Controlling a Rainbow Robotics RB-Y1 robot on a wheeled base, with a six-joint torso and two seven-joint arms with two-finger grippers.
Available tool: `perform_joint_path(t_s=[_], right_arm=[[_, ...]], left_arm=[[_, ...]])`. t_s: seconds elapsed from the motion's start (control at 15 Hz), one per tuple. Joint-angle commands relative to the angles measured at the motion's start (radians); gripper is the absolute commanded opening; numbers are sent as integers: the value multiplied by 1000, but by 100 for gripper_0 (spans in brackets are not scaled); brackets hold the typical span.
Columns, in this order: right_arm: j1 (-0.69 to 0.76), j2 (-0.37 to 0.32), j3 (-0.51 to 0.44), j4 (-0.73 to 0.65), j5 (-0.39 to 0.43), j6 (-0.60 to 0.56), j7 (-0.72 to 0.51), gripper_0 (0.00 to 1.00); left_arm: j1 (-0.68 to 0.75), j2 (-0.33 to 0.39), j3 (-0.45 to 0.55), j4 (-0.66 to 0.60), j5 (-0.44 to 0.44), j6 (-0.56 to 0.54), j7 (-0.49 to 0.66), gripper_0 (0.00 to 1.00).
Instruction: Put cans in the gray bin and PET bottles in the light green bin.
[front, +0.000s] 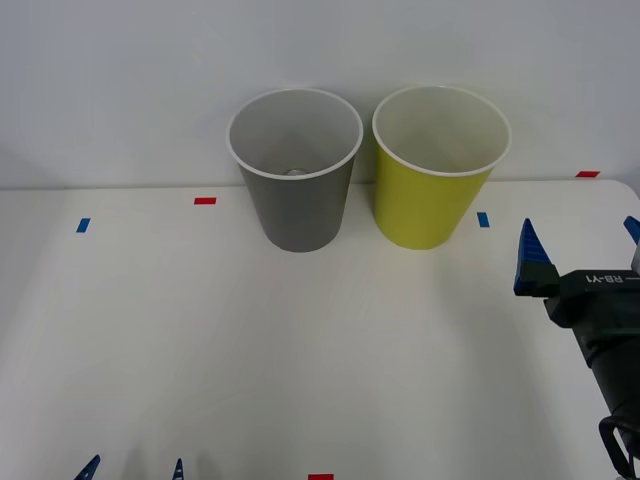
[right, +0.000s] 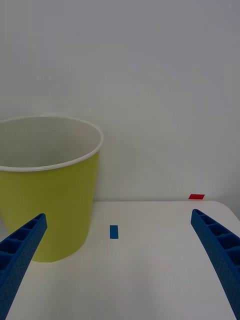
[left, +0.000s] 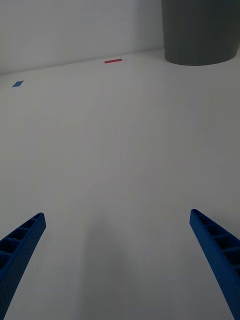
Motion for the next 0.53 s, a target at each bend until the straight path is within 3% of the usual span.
perform_joint_path(t_s=[0.07,0.53], right_arm=[[7,9,-1,48,-4,-42,0,100],[36,30,-24,418,-53,-484,17,100]], left_arm=[[0,0,0,0,0,0,0,100],[0,0,0,0,0,0,0,100]])
